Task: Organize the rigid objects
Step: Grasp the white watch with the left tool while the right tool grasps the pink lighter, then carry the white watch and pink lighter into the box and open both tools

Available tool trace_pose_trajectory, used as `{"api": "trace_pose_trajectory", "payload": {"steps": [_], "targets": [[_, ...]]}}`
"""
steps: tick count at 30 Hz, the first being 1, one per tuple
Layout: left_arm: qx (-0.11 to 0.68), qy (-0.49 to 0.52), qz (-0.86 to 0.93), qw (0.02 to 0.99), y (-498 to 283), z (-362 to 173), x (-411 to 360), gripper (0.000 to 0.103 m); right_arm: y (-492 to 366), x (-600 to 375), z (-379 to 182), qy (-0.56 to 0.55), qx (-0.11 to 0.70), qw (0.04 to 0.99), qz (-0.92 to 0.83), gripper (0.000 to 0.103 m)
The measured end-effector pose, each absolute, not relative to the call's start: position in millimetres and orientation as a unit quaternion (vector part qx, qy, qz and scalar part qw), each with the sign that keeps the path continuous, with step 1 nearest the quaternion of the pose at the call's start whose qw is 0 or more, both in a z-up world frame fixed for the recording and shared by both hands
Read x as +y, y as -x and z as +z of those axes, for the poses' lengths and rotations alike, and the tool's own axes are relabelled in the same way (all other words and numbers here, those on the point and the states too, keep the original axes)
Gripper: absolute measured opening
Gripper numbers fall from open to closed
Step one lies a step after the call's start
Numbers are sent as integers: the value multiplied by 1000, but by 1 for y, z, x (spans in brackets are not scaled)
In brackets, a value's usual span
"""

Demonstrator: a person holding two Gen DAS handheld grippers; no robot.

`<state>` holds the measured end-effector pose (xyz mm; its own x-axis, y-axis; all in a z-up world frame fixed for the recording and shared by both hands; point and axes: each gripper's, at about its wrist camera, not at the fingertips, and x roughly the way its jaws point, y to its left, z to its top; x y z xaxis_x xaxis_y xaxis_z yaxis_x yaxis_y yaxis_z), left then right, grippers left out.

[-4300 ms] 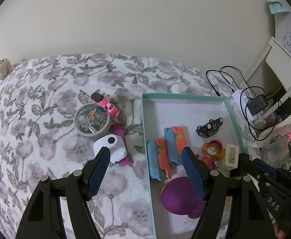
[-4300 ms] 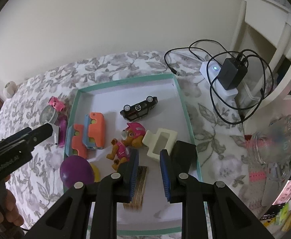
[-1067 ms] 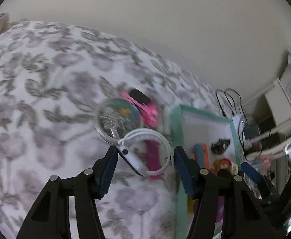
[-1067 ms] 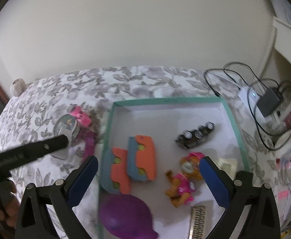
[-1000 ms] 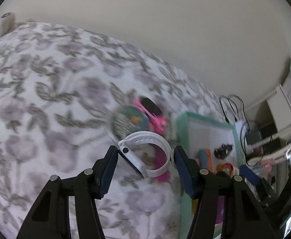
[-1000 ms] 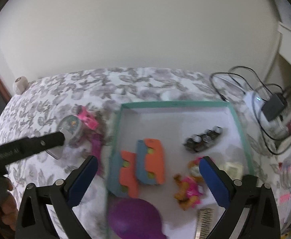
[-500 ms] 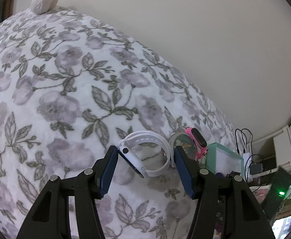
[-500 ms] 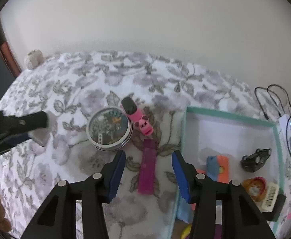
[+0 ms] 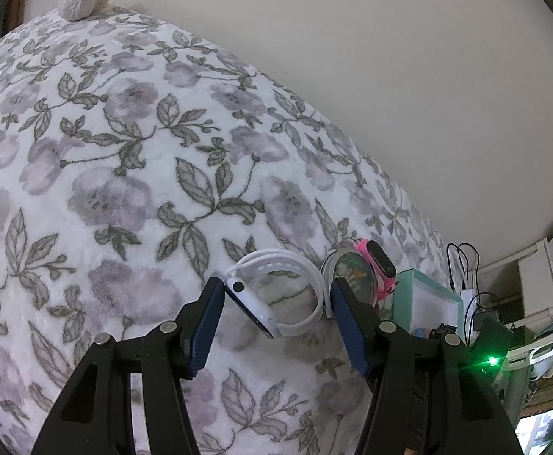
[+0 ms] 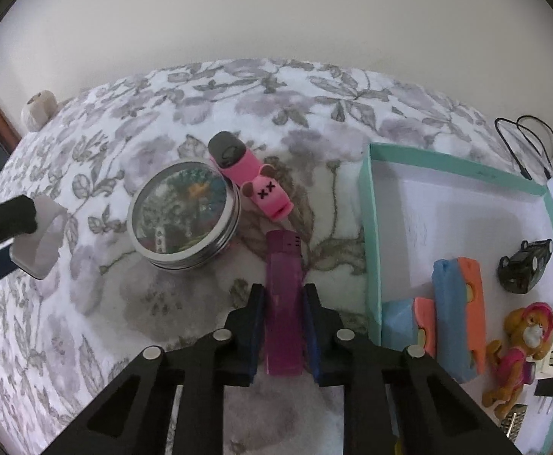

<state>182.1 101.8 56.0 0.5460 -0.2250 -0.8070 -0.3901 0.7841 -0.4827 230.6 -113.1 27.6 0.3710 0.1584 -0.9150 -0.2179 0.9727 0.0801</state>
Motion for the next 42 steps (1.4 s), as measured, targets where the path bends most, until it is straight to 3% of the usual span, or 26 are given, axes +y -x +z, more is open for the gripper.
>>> {"api": "trace_pose_trajectory", "payload": {"steps": [9, 17, 30, 42], "targets": [[435, 298, 38, 849, -178, 85, 84, 60, -219, -139, 72, -31, 494, 857, 145, 21], [409, 239, -18, 880, -184, 119, 19, 60, -216, -210, 114, -62, 457, 881, 104, 21], [447, 116, -128, 878, -196, 97, -135, 60, -215, -326, 98, -89, 479, 873, 8, 21], [476, 111, -135, 862, -201, 70, -162, 62, -213, -333, 79, -86, 503, 860, 4, 22]]}}
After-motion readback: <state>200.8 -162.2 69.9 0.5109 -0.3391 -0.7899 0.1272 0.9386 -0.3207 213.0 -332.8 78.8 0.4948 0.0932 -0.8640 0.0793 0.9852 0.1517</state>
